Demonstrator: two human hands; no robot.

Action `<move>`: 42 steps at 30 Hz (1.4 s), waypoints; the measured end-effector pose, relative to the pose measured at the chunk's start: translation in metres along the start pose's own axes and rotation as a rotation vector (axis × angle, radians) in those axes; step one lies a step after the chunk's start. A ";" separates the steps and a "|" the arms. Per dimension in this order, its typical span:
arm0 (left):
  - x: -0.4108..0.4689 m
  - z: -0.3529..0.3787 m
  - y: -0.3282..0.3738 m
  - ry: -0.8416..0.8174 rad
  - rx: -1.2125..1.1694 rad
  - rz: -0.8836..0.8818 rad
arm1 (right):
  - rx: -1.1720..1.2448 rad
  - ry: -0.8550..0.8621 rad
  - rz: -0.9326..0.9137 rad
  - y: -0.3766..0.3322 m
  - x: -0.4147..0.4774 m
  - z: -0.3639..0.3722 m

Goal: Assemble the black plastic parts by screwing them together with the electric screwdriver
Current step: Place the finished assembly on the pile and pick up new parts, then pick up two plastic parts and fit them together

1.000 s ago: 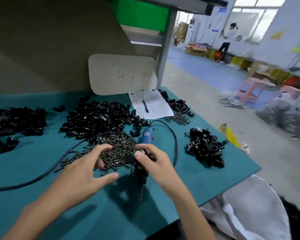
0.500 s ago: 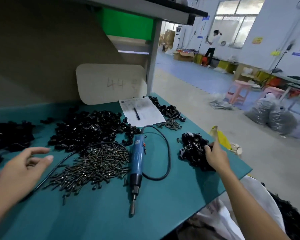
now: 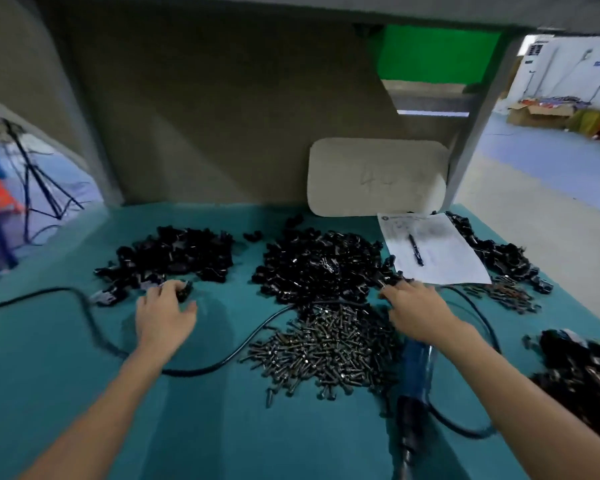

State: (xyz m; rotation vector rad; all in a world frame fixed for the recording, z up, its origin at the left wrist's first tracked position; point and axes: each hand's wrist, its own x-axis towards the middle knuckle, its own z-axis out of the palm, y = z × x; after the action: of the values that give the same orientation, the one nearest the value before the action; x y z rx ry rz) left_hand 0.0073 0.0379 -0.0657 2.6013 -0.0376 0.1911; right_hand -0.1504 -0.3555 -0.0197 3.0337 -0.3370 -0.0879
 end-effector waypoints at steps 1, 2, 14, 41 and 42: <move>0.005 0.004 -0.001 0.000 0.040 -0.010 | -0.101 -0.096 -0.002 -0.004 0.010 0.003; 0.009 0.008 -0.001 -0.003 0.055 -0.015 | -0.162 -0.158 -0.010 -0.006 0.016 0.006; 0.038 0.005 -0.005 0.093 -0.041 0.225 | 0.815 0.173 0.206 0.009 0.000 -0.002; -0.176 -0.109 0.099 -0.713 -1.166 0.225 | 2.138 0.205 -0.029 -0.145 -0.188 -0.059; -0.179 -0.108 0.100 -0.723 -1.172 0.233 | 2.107 0.205 -0.031 -0.147 -0.187 -0.062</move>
State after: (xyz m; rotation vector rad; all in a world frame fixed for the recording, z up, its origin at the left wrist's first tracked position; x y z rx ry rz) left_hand -0.1901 0.0051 0.0507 1.3694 -0.5318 -0.5444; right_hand -0.2968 -0.1662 0.0371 4.8393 -0.5747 1.5083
